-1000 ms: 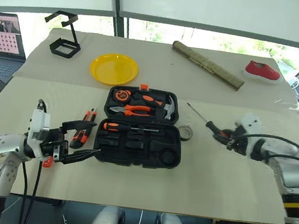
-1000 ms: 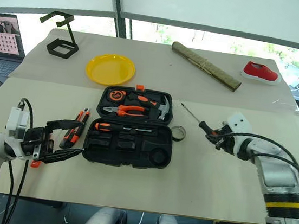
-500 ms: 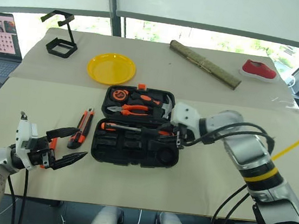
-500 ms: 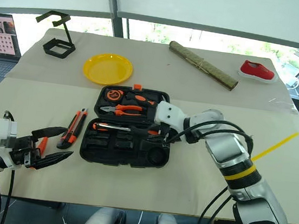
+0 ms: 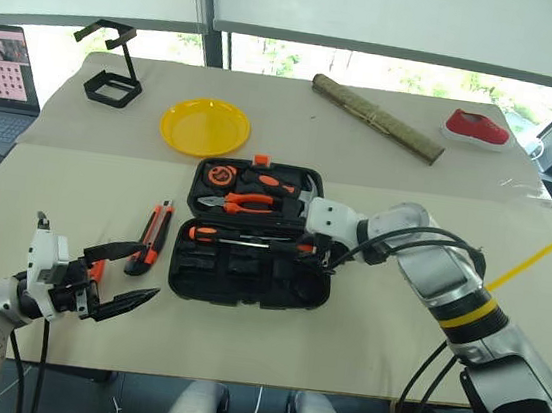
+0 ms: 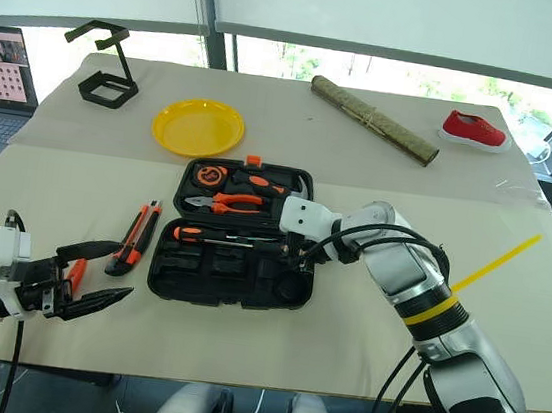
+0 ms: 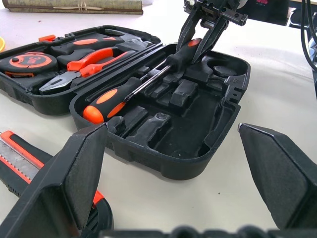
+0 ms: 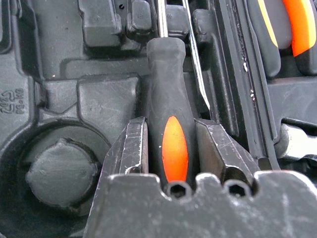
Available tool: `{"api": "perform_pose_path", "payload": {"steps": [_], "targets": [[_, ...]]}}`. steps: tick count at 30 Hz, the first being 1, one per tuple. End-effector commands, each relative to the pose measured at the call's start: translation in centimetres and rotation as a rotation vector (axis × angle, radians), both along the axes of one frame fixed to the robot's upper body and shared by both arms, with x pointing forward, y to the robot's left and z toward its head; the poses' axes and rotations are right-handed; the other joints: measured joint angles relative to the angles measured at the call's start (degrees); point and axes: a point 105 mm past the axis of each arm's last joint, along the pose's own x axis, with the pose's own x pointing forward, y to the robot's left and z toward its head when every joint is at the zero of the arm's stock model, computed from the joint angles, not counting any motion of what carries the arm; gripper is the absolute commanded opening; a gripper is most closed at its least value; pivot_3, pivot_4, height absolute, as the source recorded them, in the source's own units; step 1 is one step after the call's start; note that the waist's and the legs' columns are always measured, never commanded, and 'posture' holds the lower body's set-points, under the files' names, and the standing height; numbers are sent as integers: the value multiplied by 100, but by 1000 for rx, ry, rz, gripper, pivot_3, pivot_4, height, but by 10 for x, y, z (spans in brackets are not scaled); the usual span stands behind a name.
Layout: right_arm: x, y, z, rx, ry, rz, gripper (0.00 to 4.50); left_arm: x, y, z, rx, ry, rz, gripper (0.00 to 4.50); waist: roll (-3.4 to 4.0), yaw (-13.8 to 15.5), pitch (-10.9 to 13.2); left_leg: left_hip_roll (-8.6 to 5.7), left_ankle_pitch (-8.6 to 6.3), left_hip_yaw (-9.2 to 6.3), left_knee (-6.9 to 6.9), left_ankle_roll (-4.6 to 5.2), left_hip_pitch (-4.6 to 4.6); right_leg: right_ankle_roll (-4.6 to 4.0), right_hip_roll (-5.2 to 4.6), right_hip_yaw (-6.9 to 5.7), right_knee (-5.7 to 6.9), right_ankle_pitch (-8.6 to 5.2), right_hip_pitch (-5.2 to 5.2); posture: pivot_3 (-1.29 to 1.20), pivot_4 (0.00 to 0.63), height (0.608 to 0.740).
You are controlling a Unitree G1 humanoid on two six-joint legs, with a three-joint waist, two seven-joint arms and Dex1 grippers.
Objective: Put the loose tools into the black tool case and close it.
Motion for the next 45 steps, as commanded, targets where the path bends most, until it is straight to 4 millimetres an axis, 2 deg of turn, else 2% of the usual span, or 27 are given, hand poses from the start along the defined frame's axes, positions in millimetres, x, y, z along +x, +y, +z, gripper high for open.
{"api": "perform_pose_path", "payload": {"steps": [1,3,6,10,14,17,20,27,28,39,45], "targets": [[2,1,-6,-39,5,11,1022,-1,-2,10,19,-51,-12,4500,0,-16,0,0,0,0,0,0,1,0,0,0,0,0,1,0,150,740],[1,3,-2,-30,4,38,2026,0,-2,11,18,-55,-11,4500,0,-24,0,1,0,0,0,0,2,0,1,0,1,0,1,0,150,740],[0,7,5,-8,-21,84,2938,0,-2,10,17,-57,-8,4500,0,-21,0,0,0,0,-1,0,2,0,1,-1,1,0,1,0,150,740],[-2,13,29,91,-32,172,4361,1,-2,8,16,-56,0,4500,0,-31,0,-2,-1,0,-3,1,0,0,1,-1,-1,0,0,0,150,740],[-16,18,54,246,16,286,4361,0,-1,7,16,-54,5,4500,0,-35,0,-1,-1,1,-5,1,-2,0,3,1,-1,0,-1,0,150,740],[-16,20,70,430,31,288,3575,1,-1,7,13,-55,11,4500,0,-35,0,0,-1,0,-4,1,0,1,2,1,-1,0,0,0,150,740],[-7,19,52,458,27,228,2539,2,-3,7,9,-56,9,4500,-1,-31,0,1,-1,-1,-5,0,3,1,0,2,0,0,1,0,150,740],[-1,25,9,444,36,159,125,5,-8,8,11,-55,-10,4500,0,-42,0,-5,0,-1,-6,-2,0,0,-7,3,4,1,-5,0,150,740],[1,26,5,443,35,147,25,6,-8,8,13,-55,-14,4500,0,-44,0,-5,1,-1,-7,-3,0,0,-7,3,6,1,-6,0,150,740],[5,25,-33,332,53,95,25,7,-9,9,29,-50,-21,4500,0,-59,-1,-4,1,-1,-11,-4,17,0,-4,4,4,1,4,0,150,740],[0,31,-43,255,28,153,25,8,-7,7,36,-47,2,4500,-1,-60,-3,-3,1,-1,-16,-4,48,-1,-5,5,2,0,12,0,150,740]]}}
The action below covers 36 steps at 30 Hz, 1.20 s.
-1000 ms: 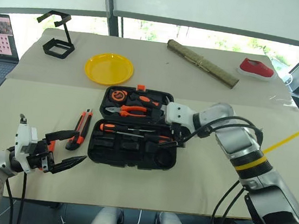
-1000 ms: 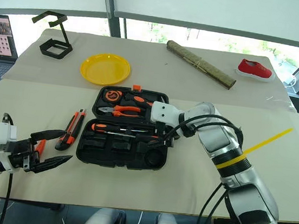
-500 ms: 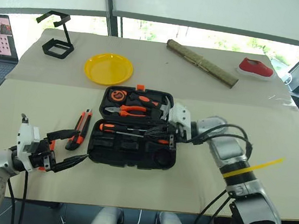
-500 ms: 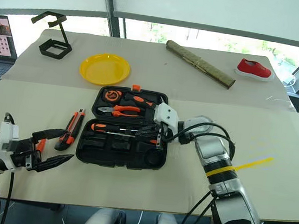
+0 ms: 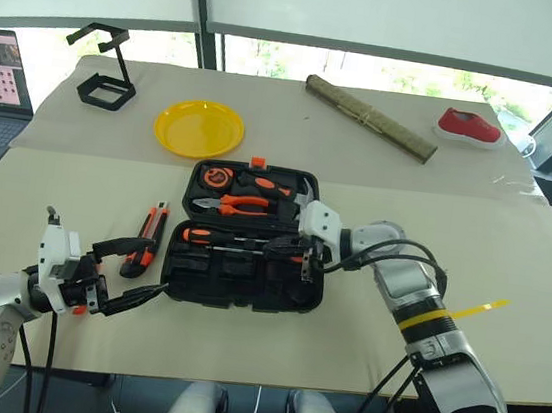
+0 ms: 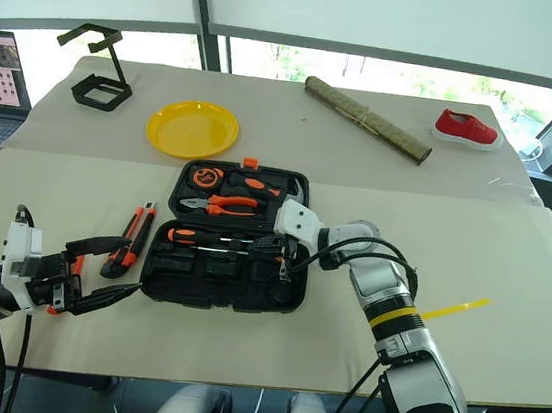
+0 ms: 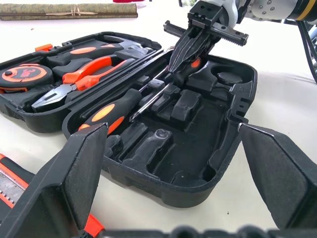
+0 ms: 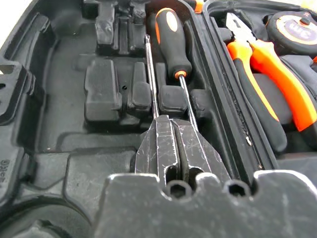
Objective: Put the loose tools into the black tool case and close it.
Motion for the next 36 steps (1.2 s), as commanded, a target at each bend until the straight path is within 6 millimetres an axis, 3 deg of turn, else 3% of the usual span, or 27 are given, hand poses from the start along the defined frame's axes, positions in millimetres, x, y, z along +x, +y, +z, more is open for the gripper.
{"api": "perform_pose_path", "payload": {"steps": [1,4,8,11,14,17,20,24,25,28,30,36], "targets": [[-8,2,-26,-131,3,48,25,0,2,4,27,-23,22,4500,0,-4,-1,1,0,0,0,0,1,0,0,0,0,0,0,0,150,740],[-11,10,-13,-77,-38,72,25,-1,6,2,26,-16,61,4500,-1,-33,-4,2,1,2,-8,-1,10,-2,0,3,2,0,0,0,150,740],[-17,9,27,188,-37,81,25,-5,20,4,1,-7,157,4500,-2,-52,-4,3,3,2,-23,-6,1,-5,-3,6,2,0,0,0,150,740],[-29,-15,43,320,-7,78,841,-9,47,6,-26,2,328,4500,-1,-33,-3,3,6,1,-34,-9,-22,-7,-9,5,-3,1,-16,0,150,740],[-36,-39,48,380,-1,13,1785,-19,73,6,-34,19,492,4500,-3,8,-3,0,4,0,-41,-6,-27,-5,-16,2,-13,2,-18,0,150,740],[-57,-65,57,513,-21,17,2864,-42,107,6,-33,38,681,4500,-5,26,-4,1,0,0,-50,-2,-27,-4,-21,1,-30,2,-14,0,150,740],[-66,-93,58,605,-112,-102,3037,-73,138,-6,-15,98,870,4500,-6,29,-3,16,-1,0,-57,-5,-26,-7,-28,2,-39,0,-10,0,150,740],[-84,-111,52,638,-129,-151,3037,-105,155,-22,-5,184,991,4500,-6,31,-3,24,-3,13,-58,-9,-13,-10,-27,7,-41,-3,-3,0,150,740],[-90,-114,50,654,-111,-159,3515,-114,161,-27,4,223,1033,4500,-7,34,-4,28,-3,18,-57,-10,-10,-13,-26,7,-40,-4,-1,0,150,740],[-103,-112,45,620,-133,-121,4375,-123,167,-31,13,254,1082,4500,-12,39,-5,52,-3,27,-57,-10,1,-22,-21,6,-41,-11,6,0,150,740],[-108,-106,46,604,-163,-72,4448,-116,166,-26,2,267,1086,4500,-14,59,-6,65,-2,31,-53,-11,2,-27,-12,1,-40,-16,-1,0,150,740],[-113,-78,72,627,-210,88,4448,-75,132,8,-79,366,971,4500,-30,79,-6,86,8,36,-48,-28,14,-40,13,-2,-27,-17,-1,0,150,740]]}}
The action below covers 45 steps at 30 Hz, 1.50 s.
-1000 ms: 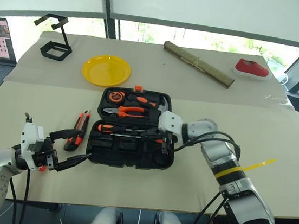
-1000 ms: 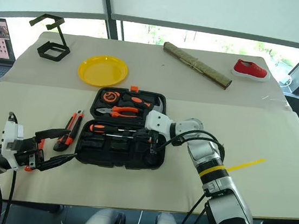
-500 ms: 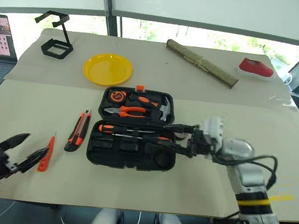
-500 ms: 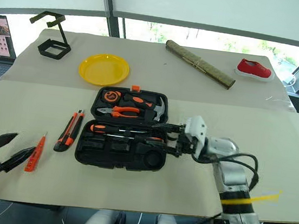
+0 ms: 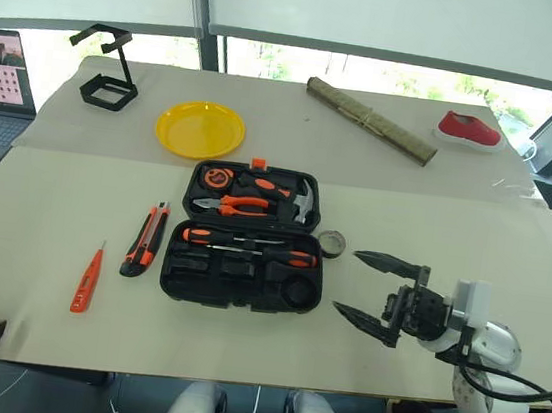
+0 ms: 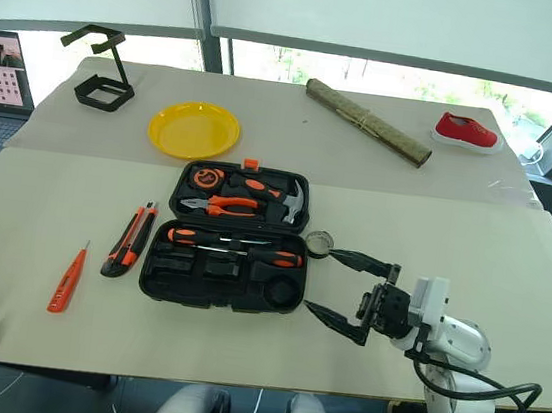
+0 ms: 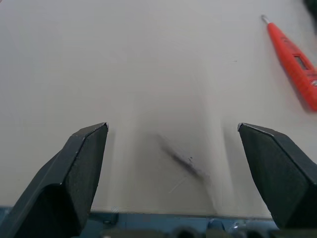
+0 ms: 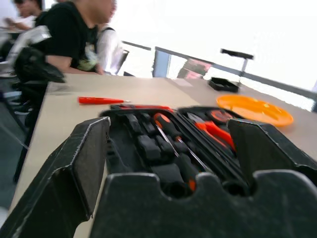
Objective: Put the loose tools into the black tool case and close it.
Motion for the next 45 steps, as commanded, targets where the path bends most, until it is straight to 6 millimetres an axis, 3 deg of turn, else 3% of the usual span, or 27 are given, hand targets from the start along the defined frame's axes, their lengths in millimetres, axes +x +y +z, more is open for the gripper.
{"api": "perform_pose_path", "payload": {"steps": [1,4,14,16,17,23,27,30,33,36,40,45], "targets": [[-8,15,22,15,-89,82,4448,21,-19,27,-18,13,-48,4500,-1,1,-1,0,1,0,0,-1,1,-1,1,0,1,1,-1,0,150,740],[-10,24,24,11,-94,128,4448,38,-41,27,-32,96,-71,4500,-3,-19,-2,-3,0,0,-4,-3,7,-3,10,3,6,2,2,0,150,740],[-7,28,21,0,-94,146,4448,57,-81,-21,-9,310,-6,4500,5,-37,-1,-6,-5,2,-9,-18,2,-13,14,15,20,8,1,0,150,740],[-6,28,21,-3,-97,143,4500,58,-84,-28,-2,335,4,3924,15,-25,-2,-6,-4,2,-11,-21,9,-15,7,16,21,8,3,0,150,740],[-6,27,20,-4,-98,141,4500,58,-86,-30,-6,338,4,3860,17,-14,-3,-6,-3,2,-12,-22,10,-16,7,16,22,8,5,0,150,740],[-7,24,18,-13,-98,126,4500,57,-84,-32,2,344,13,1659,26,23,-7,-6,-2,5,-12,-23,20,-19,5,18,21,7,11,0,150,740],[-7,20,15,-22,-97,110,4500,69,-72,-9,48,226,-41,467,26,44,-7,-7,-2,7,-12,-23,19,-20,6,18,21,6,11,0,150,740],[-6,15,17,-28,-99,82,4500,78,-77,17,121,107,-232,467,20,61,-5,-6,-2,9,-11,-23,18,-24,9,15,21,4,9,0,150,740],[-2,5,18,-42,-90,33,4500,83,-108,51,159,-84,-617,467,17,96,-3,-4,0,15,-11,-27,11,-36,12,7,18,2,1,0,150,740],[2,-7,15,-99,-47,-11,4500,88,-143,68,167,-114,-979,467,18,129,-3,-4,0,19,-11,-26,6,-61,5,6,15,-13,1,0,150,740],[3,-10,8,-172,1,-35,4500,100,-175,58,290,7,-1280,467,20,130,-2,-6,2,32,-10,-19,3,-48,33,5,13,-6,4,0,150,740],[-3,-6,3,-201,35,-38,4500,136,-205,41,543,58,-1401,467,19,65,1,-1,1,39,-8,-15,-10,-25,85,22,13,7,-6,0,150,740]]}}
